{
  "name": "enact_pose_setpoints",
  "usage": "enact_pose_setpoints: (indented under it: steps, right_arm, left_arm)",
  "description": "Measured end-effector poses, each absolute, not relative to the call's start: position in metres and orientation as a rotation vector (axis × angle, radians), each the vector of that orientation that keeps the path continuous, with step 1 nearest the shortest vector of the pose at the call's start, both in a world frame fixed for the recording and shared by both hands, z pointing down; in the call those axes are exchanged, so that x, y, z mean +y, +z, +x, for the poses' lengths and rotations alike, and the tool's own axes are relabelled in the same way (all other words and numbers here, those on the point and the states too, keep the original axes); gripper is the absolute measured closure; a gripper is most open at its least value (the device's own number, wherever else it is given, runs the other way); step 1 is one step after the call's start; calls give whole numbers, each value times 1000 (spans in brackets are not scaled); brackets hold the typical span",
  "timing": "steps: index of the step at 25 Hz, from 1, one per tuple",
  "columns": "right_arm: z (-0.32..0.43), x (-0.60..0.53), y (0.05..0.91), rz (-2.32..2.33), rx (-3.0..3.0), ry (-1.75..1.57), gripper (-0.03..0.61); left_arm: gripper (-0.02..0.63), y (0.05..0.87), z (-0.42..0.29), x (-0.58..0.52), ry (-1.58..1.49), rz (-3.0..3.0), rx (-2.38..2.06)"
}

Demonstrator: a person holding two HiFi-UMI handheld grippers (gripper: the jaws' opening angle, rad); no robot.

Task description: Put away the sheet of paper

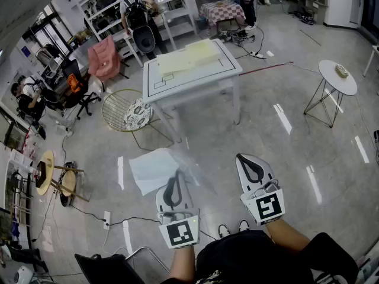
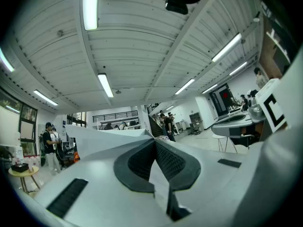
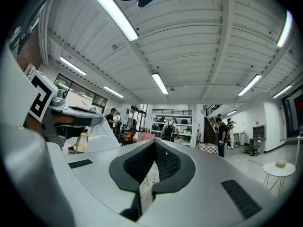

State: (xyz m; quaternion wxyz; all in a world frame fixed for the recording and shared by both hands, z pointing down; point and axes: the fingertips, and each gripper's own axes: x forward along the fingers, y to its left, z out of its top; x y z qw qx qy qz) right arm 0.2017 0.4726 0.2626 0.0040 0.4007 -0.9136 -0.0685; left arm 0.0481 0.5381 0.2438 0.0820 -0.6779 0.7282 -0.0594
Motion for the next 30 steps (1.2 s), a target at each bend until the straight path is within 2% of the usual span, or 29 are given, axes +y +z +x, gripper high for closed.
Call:
enact_pose_setpoints:
  steps: [30]
  right_arm:
    - [241,488,292,1208,-2905,-194,580]
  left_arm:
    - [611,270,81,560,-226,-2013,2215]
